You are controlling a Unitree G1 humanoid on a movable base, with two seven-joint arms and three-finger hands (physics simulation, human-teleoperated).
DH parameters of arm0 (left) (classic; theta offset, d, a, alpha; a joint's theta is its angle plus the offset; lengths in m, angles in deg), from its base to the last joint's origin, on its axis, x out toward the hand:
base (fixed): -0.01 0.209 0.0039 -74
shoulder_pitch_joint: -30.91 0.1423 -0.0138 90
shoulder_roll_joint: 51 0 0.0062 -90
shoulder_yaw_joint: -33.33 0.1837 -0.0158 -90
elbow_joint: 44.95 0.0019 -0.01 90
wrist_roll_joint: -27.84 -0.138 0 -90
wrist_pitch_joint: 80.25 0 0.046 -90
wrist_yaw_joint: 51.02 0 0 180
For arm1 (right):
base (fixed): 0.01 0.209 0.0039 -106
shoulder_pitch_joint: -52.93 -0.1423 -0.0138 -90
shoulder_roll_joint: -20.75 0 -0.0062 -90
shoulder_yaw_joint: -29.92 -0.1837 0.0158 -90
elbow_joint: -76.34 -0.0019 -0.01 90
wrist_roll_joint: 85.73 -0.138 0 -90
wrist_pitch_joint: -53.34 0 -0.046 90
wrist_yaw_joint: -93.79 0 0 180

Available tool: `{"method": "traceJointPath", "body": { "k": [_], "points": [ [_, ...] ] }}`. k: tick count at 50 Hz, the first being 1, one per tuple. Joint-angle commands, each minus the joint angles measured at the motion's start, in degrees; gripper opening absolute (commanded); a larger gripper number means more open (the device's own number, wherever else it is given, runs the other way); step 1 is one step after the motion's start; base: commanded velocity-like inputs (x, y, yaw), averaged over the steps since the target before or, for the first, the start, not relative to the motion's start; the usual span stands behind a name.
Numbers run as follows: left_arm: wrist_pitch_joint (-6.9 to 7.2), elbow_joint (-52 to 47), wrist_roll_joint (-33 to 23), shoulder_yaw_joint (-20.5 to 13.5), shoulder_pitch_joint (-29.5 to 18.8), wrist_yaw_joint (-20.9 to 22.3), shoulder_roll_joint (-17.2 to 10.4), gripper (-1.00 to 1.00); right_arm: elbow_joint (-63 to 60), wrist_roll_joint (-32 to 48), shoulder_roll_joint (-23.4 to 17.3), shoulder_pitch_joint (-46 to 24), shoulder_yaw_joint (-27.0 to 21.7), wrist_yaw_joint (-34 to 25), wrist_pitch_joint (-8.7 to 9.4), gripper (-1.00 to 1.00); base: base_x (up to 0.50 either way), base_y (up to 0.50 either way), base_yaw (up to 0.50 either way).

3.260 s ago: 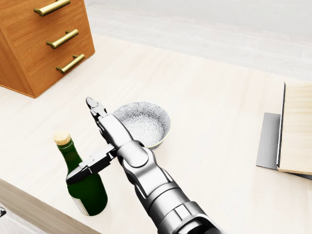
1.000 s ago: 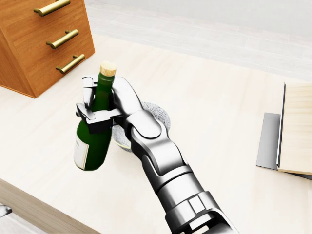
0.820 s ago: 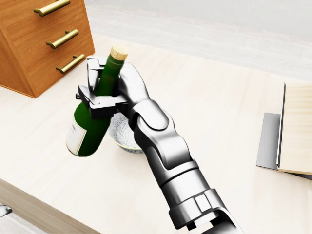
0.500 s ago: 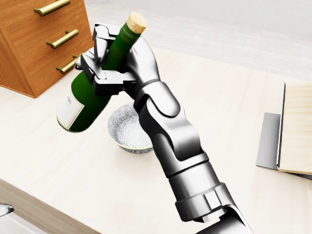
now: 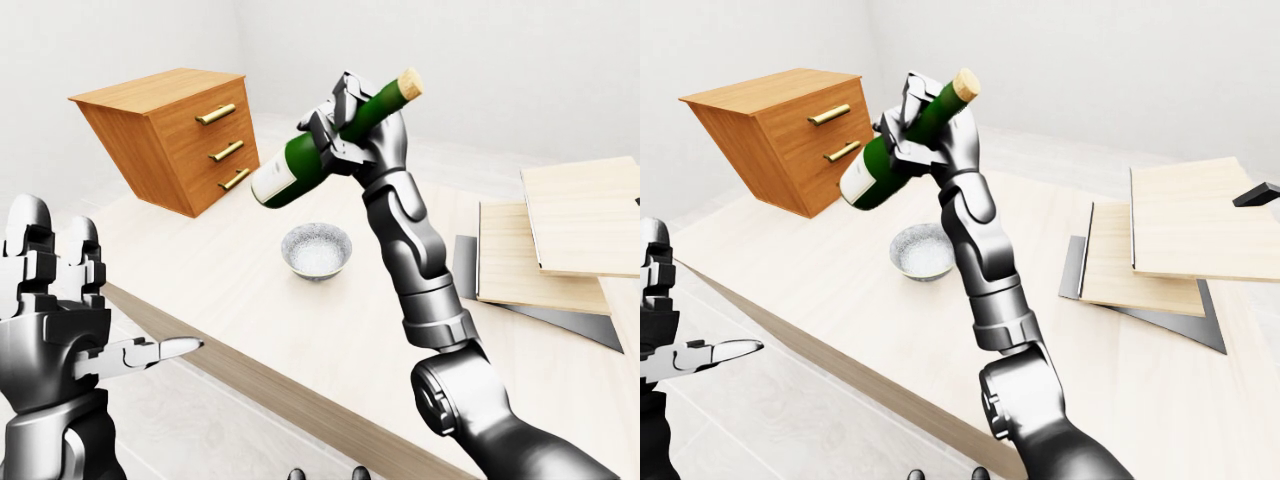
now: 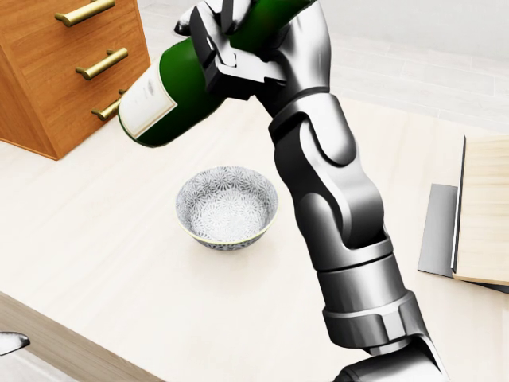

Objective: Put the wine bottle on the wine rack.

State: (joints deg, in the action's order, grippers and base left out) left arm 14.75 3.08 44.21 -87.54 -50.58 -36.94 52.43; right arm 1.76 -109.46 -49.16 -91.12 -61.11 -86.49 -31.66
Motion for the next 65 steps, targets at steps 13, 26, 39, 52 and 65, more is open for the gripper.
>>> {"method": "traceJointPath", "body": {
  "k": [13, 26, 39, 52, 65],
  "points": [
    [0.00, -1.50, -0.31, 0.61, 0.08, -0.26, 0.29, 1.00, -12.89, -5.54, -6.54, 3.65, -3.25, 8.31, 0.00, -1.00, 0.00, 0.00, 0.00],
    [0.00, -1.97, -0.07, 0.39, 0.02, -0.25, 0.26, 1.00, -20.18, -10.46, -10.83, 6.64, -6.42, 11.67, 0.00, -1.00, 0.00, 0.00, 0.00],
    [0.00, -2.62, -0.59, 1.17, -0.70, -0.85, -0.06, 1.00, -25.60, -15.46, -15.44, 8.87, -8.93, 15.70, 0.00, -1.00, 0.00, 0.00, 0.00],
    [0.00, -2.73, -0.94, 1.94, -1.63, -1.52, -0.39, 1.00, -25.36, -22.03, -20.88, 8.60, -12.98, 21.07, 0.00, -1.00, 0.00, 0.00, 0.00],
    [0.00, -1.71, -0.87, 1.77, -1.08, -1.15, -0.29, 1.00, -29.40, -28.89, -25.54, 10.24, -15.48, 25.42, 0.00, -1.00, 0.00, 0.00, 0.00]
  ]
}}
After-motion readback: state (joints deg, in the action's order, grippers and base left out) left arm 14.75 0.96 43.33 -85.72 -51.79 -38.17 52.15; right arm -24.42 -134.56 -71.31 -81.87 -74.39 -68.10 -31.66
